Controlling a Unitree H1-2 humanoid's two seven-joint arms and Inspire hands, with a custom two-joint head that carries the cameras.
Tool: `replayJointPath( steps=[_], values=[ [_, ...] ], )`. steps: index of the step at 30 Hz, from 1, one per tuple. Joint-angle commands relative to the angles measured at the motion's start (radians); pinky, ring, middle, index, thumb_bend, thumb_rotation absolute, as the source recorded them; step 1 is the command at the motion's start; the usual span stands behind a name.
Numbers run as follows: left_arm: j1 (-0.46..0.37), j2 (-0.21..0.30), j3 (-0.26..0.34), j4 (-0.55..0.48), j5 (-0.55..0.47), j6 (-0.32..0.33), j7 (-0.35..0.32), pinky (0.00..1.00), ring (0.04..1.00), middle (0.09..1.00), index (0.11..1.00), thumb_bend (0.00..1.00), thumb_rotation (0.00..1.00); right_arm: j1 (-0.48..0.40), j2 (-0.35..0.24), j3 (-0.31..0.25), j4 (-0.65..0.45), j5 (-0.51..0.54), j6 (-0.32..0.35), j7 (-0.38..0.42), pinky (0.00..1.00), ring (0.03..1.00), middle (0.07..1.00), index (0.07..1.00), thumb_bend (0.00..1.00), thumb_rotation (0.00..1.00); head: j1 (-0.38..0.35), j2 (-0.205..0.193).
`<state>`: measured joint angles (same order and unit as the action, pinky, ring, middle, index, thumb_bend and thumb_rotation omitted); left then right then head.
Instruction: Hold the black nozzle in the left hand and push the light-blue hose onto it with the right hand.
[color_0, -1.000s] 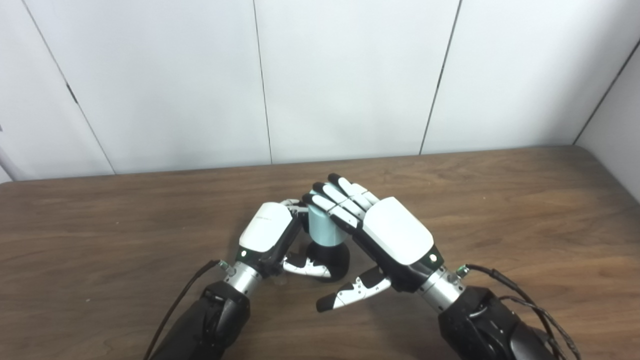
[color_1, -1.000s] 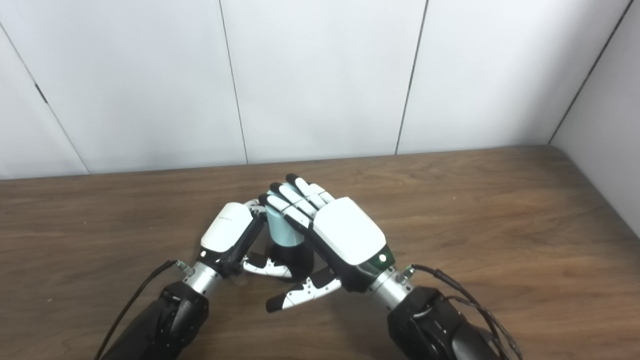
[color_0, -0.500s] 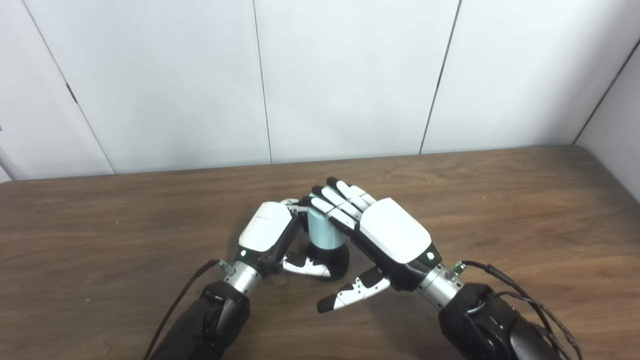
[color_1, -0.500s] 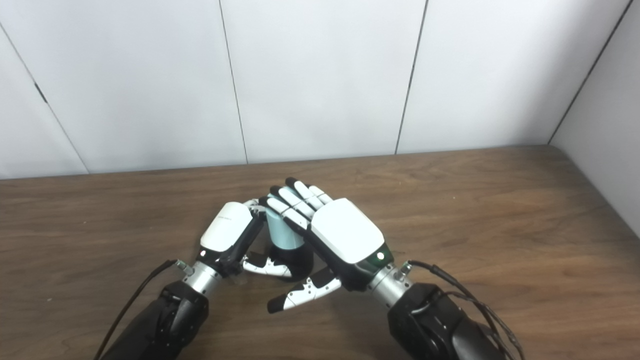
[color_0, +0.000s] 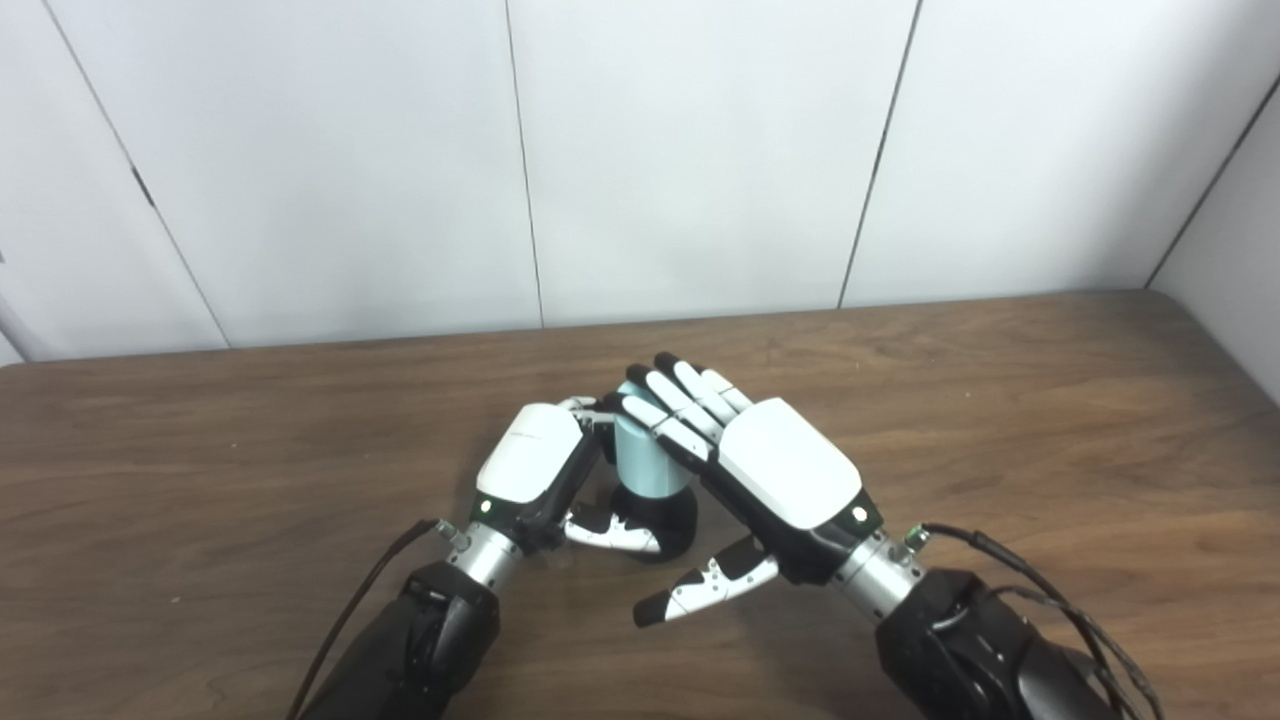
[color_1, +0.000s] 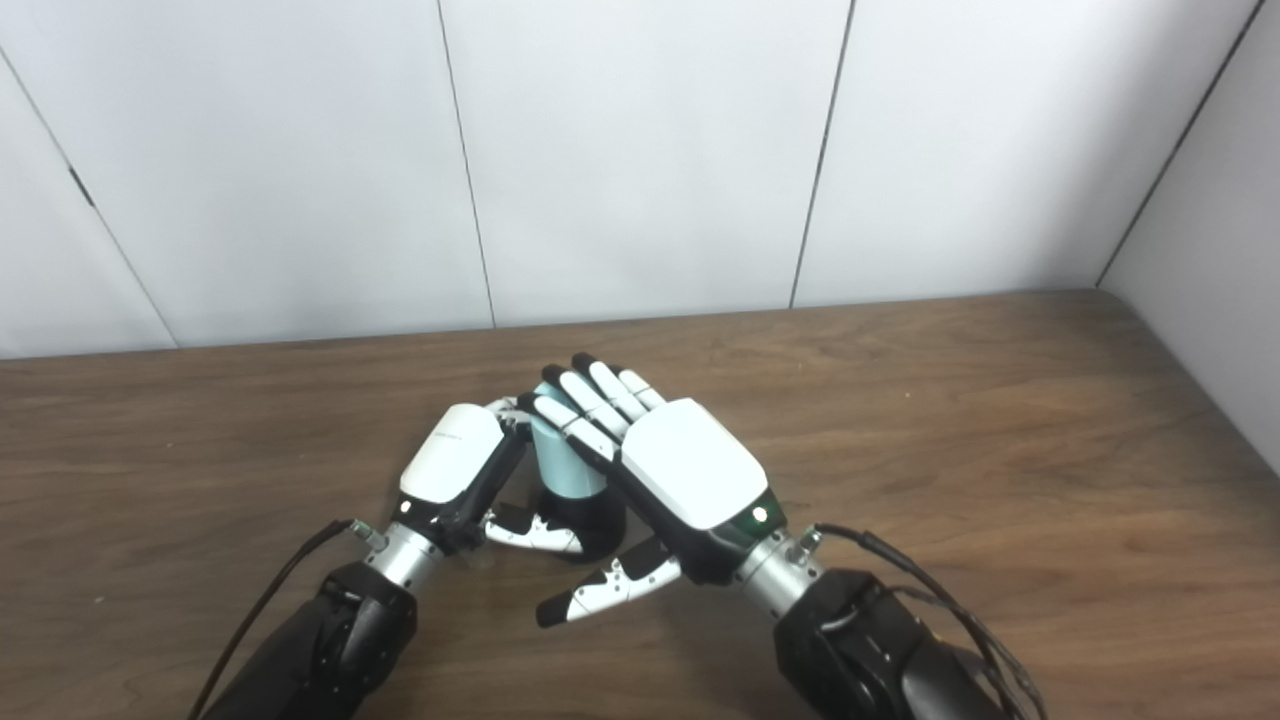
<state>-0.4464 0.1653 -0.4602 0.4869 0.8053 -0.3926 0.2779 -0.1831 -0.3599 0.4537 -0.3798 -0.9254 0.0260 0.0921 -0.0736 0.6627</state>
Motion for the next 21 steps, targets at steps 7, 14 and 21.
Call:
replayJointPath(
  steps=[7, 14, 21],
  values=[
    [0.227, -0.019, -0.086, 0.18, 0.014, 0.027, -0.032, 0.79, 0.519, 0.455, 0.482, 0.5, 0.0, 0.065, 0.009, 0.02, 0.074, -0.011, -0.008, 0.068, 0.99, 1.0, 1.0, 1.0, 0.92, 0.75, 0.001, 0.0],
    [0.227, -0.019, -0.087, 0.181, 0.015, 0.028, -0.03, 0.78, 0.518, 0.464, 0.47, 0.5, 0.0, 0.051, 0.033, 0.012, 0.093, -0.029, -0.013, 0.031, 0.99, 1.0, 1.0, 1.0, 0.94, 0.73, 0.001, -0.003],
    [0.228, -0.018, -0.087, 0.178, 0.013, 0.033, -0.037, 0.79, 0.519, 0.46, 0.477, 0.5, 0.0, 0.033, 0.064, -0.001, 0.111, -0.044, -0.012, -0.025, 1.0, 1.0, 1.0, 1.0, 0.95, 0.74, 0.0, -0.009]
  ],
)
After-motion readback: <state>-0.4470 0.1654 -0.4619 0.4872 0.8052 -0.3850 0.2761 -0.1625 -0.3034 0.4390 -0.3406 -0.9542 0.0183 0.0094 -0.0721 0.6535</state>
